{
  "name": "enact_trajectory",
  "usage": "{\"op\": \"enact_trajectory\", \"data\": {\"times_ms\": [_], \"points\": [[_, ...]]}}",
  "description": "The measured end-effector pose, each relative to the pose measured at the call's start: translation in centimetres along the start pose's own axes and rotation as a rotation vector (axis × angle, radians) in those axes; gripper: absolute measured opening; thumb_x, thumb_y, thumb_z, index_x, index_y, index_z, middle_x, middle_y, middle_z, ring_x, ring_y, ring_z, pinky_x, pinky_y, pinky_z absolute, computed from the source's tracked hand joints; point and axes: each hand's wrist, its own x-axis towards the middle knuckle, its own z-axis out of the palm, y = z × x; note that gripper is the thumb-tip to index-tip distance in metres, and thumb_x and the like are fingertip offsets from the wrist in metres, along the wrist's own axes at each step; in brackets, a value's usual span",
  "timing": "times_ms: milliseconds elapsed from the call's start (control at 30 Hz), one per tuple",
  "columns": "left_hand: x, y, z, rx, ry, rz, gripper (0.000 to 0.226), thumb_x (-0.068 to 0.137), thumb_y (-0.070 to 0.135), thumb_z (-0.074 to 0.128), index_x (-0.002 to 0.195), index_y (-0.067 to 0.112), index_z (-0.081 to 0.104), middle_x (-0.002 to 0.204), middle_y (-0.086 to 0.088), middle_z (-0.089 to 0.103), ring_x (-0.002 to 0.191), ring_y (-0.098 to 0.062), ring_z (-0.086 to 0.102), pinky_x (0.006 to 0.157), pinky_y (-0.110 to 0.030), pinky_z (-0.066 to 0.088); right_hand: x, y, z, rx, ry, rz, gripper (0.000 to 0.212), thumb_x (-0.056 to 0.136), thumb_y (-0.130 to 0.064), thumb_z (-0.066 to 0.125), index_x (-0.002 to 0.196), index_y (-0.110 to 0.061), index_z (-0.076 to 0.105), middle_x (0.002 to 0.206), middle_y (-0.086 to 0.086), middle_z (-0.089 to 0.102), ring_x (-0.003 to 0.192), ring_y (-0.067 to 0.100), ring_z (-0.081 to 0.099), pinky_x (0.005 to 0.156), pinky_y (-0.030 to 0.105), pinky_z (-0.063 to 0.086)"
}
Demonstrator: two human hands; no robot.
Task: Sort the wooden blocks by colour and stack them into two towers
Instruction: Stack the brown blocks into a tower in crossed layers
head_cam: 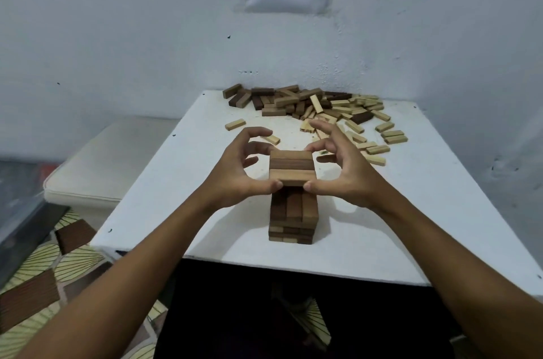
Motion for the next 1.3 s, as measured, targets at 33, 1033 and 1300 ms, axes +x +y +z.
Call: {"op": "enact_trajectory", "data": {"times_ms": [33, 1033, 1300], "points": [[-0.4, 0.0, 0.2, -0.011, 0.000, -0.001, 0.079, 0.053, 0.035, 0.084, 0.123, 0.033, 0.048, 0.108, 0.006, 0.067, 0.116, -0.013, 0.058, 0.107, -0.047, 0.041, -0.5, -0.1, 0.1, 0.012, 0.004, 0.002, 0.098, 0.058, -0.035, 0.081, 0.142, -0.037, 0.031, 0.116, -0.010, 0.057, 0.120, 0.008, 0.052, 0.102, 0.032, 0.043], [-3.7, -0.2, 1.7, -0.011, -0.021, -0.032, 0.075, 0.055, 0.035, 0.082, 0.124, 0.037, 0.052, 0.114, 0.009, 0.065, 0.120, -0.013, 0.056, 0.110, -0.047, 0.038, -4.2, -0.1, 1.6, -0.030, 0.014, 0.052, 0.096, 0.061, -0.034, 0.080, 0.142, -0.042, 0.030, 0.115, -0.013, 0.056, 0.117, 0.005, 0.050, 0.103, 0.032, 0.041], [-3.8, -0.2, 1.8, -0.003, -0.025, -0.030, 0.075, 0.056, 0.036, 0.082, 0.125, 0.036, 0.052, 0.115, 0.010, 0.065, 0.120, -0.013, 0.055, 0.110, -0.049, 0.038, -4.3, 0.0, 1.7, -0.034, 0.008, 0.057, 0.097, 0.061, -0.035, 0.080, 0.143, -0.042, 0.029, 0.117, -0.013, 0.055, 0.119, 0.005, 0.049, 0.103, 0.032, 0.041]]}}
